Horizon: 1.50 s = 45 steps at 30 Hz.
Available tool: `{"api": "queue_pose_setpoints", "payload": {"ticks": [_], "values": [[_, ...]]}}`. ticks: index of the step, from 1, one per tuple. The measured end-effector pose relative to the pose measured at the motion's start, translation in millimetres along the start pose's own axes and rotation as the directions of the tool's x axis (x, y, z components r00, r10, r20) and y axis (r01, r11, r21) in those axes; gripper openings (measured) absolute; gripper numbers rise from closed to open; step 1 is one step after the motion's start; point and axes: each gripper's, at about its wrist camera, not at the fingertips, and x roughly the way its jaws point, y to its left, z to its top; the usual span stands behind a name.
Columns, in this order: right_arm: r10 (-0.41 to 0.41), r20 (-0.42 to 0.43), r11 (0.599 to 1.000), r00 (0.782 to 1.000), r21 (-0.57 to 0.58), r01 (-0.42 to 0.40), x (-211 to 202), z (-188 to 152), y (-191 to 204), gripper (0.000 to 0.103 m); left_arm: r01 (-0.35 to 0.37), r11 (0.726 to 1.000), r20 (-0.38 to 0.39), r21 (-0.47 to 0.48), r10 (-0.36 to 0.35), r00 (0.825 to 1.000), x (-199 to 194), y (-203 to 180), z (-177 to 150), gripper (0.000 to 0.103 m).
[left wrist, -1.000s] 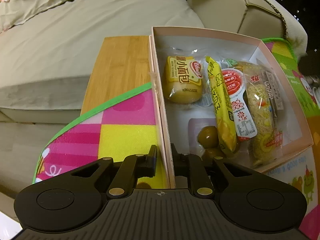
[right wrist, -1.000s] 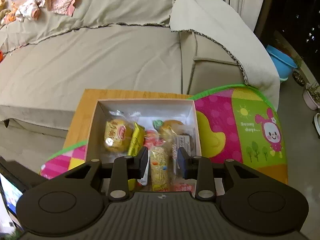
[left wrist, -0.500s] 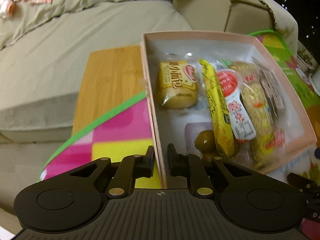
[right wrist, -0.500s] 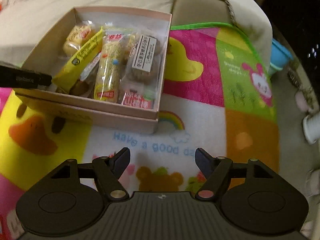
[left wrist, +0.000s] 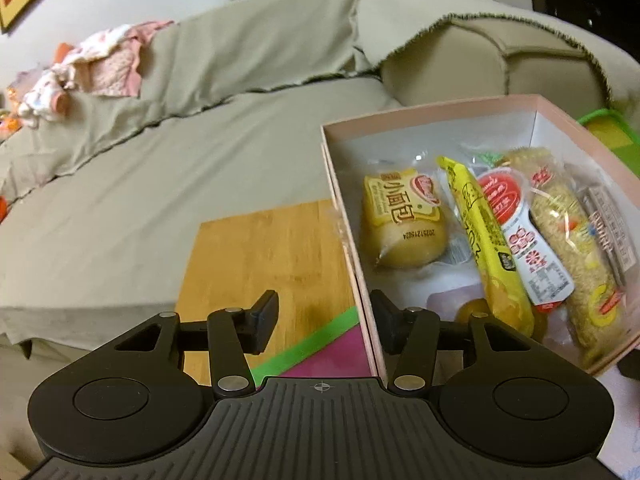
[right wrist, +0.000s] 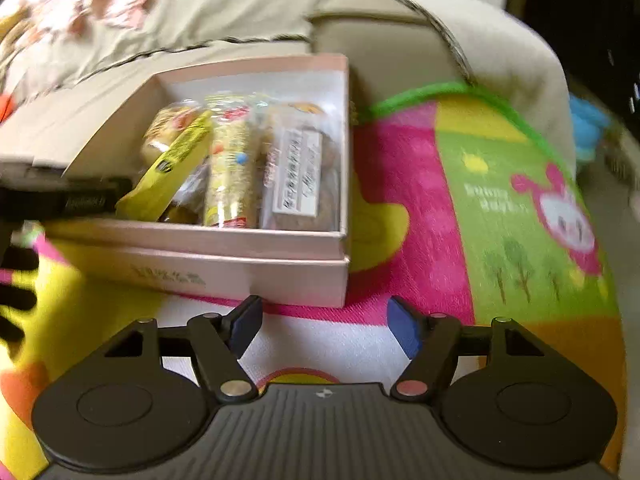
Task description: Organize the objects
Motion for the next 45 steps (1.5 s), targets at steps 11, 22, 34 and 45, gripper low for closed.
{"api": "queue_pose_setpoints", "payload": {"ticks": [11, 22, 34, 45], "values": [[-0.014, 0.05, 0.998, 0.999, 0.058, 0.011, -82.5, -82.9, -1.5, 0.103, 0.078, 0.989, 0.312, -0.122, -0.037, 0.949, -148.5, -3.7, -77.0, 0.053], [-0.087, 0.143, 0.99, 0.986, 0.122, 0.07, -103.2, -163.2, 20.2, 0.103, 0.187, 0.978, 0.12, -0.092, -0.176, 0.977, -164.3, -35.8, -185.7, 0.054], [-0.094, 0.208, 0.99, 0.974, 0.119, 0.071, -101.4, -169.9, 18.5, 0.103, 0.159, 0.982, 0.175, -0.101, -0.14, 0.975, -166.1, -43.8, -197.8, 0.054], [-0.075, 0.206, 0.993, 0.976, 0.108, 0.053, -98.3, -167.8, 18.5, 0.103, 0.138, 0.981, 0.179, -0.137, -0.113, 0.977, -167.7, -46.4, -199.2, 0.054]]}}
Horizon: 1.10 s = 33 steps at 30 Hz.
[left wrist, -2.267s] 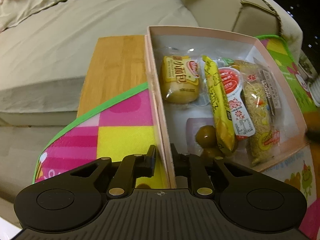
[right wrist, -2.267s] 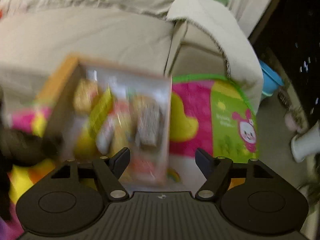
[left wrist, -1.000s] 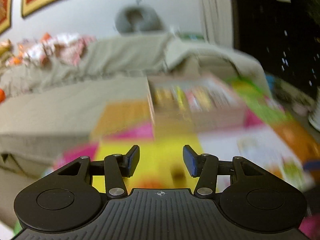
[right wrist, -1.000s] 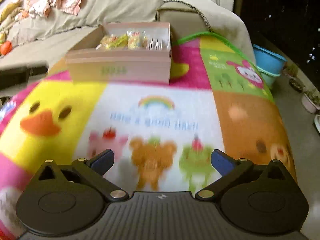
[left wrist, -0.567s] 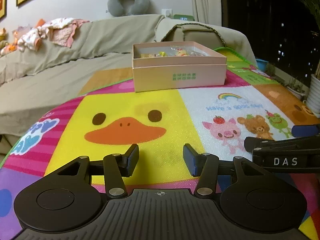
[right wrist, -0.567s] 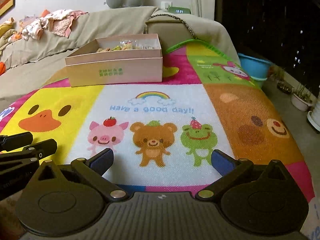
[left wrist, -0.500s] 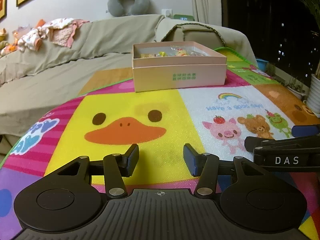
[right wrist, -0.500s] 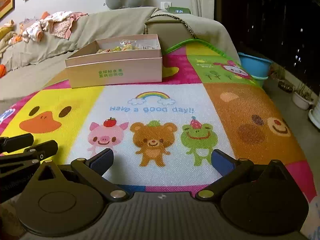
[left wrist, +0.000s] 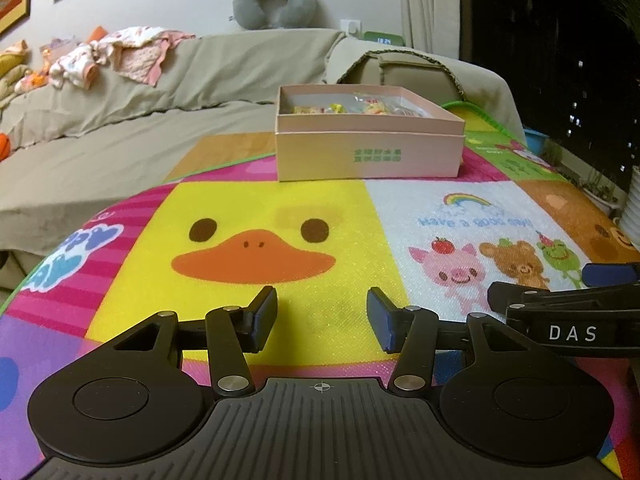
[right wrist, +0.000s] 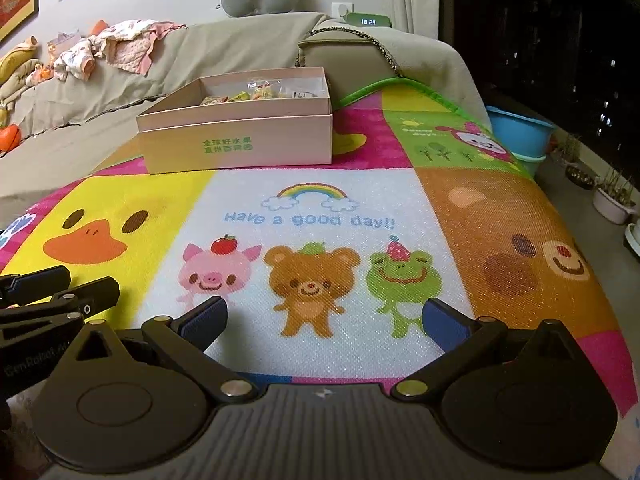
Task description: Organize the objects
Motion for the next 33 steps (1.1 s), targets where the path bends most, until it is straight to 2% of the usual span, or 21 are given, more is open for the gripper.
{"api": "queue_pose_setpoints", "payload": {"ticks": [33], "values": [[-0.002, 0.001, 1.0, 1.0, 0.003, 0.002, -0.3, -0.4, 1.8, 0.103, -0.008, 1.0, 0.012, -0.001, 0.008, 1.0, -2.2, -2.9, -2.5, 0.054]]}}
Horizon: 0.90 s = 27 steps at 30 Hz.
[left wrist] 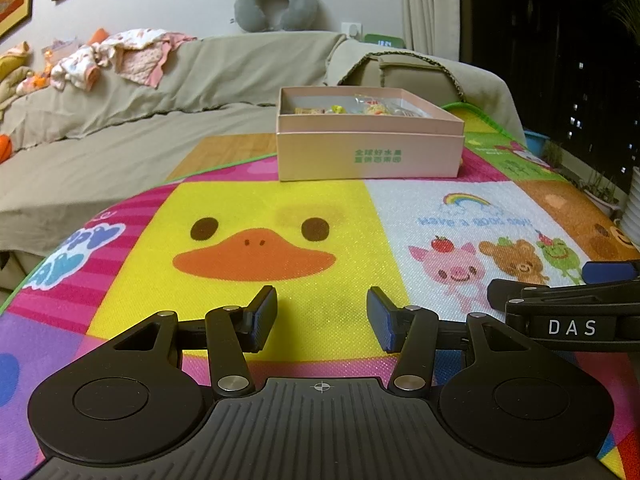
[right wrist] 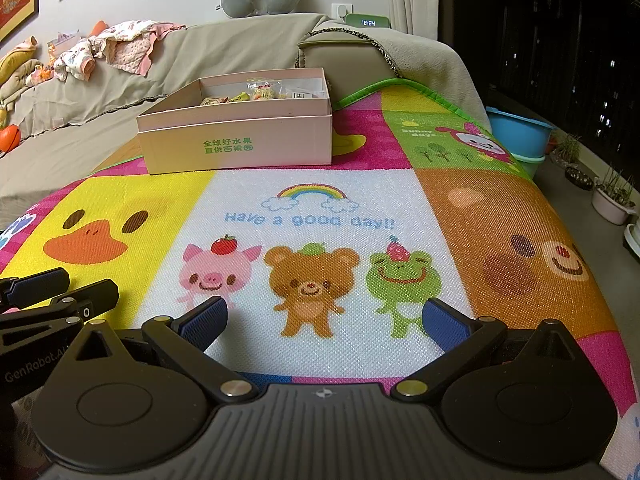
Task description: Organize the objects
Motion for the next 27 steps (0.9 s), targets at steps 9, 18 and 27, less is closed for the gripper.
{"api": "queue_pose_setpoints", "payload": {"ticks": [9, 18, 27], "values": [[-0.001, 0.0, 1.0, 1.0, 0.001, 0.001, 0.1, 0.1, 0.3, 0.103, -0.001, 1.0, 0.0, 0.0, 0.001, 1.0, 0.4, -0.3, 0.1, 0.054], [-0.001, -0.001, 1.0, 1.0, 0.001, 0.001, 0.1, 0.0, 0.4, 0.103, -0.005, 1.0, 0.001, 0.003, 0.005, 1.0, 1.9, -3.1, 1.2, 0.054], [-0.001, -0.001, 1.0, 1.0, 0.002, 0.001, 0.1, 0.0, 0.6, 0.103, 0.0, 1.0, 0.005, -0.008, 0.0, 1.0, 2.1, -1.8, 1.1, 0.054]]}}
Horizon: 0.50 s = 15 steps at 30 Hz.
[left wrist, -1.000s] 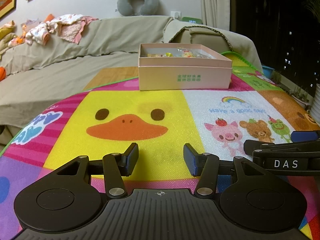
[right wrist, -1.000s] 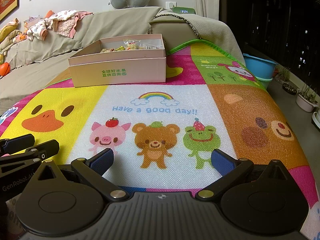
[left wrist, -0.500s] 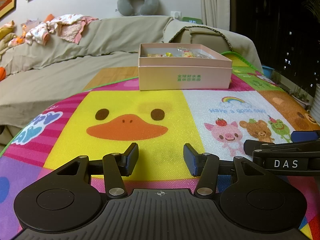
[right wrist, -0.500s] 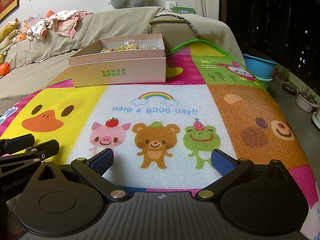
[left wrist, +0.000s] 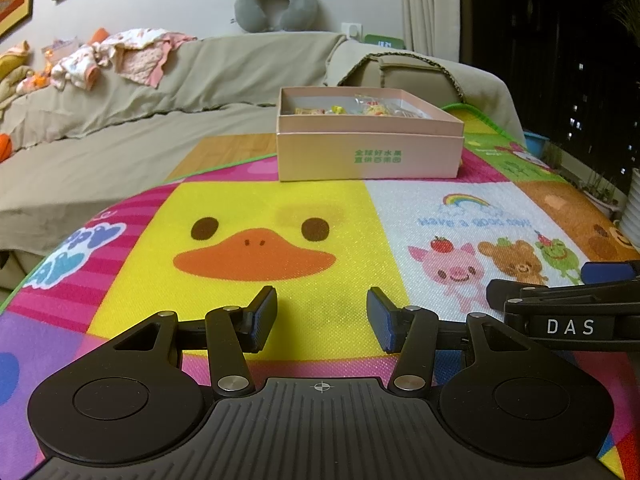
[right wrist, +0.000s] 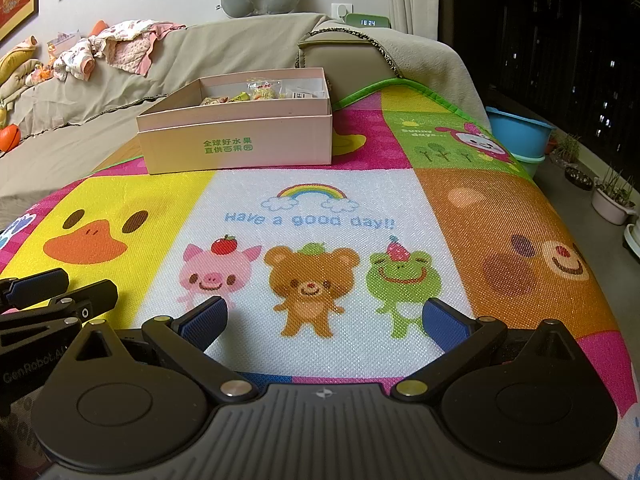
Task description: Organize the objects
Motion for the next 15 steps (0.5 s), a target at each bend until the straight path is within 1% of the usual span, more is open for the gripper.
{"api": "queue_pose_setpoints", "payload": {"ticks": [7, 11, 15], "values": [[0.0, 0.001, 1.0, 1.0, 0.001, 0.0, -0.6, -0.6, 0.3, 0.103, 0.045, 0.997, 0.011, -0.06, -0.044, 0.999, -0.5, 11.3, -1.4, 0.054], [0.0, 0.0, 1.0, 1.0, 0.001, 0.0, -0.4, -0.6, 0.6, 0.103, 0.098, 0.986, 0.029, -0.132, -0.095, 0.995, -1.2, 24.5, -3.2, 0.054], [0.0, 0.0, 1.0, 1.0, 0.001, 0.0, -0.3, -0.1, 0.3, 0.103, 0.127, 0.977, 0.042, -0.172, -0.122, 0.992, -3.1, 30.9, -5.0, 0.054]]}}
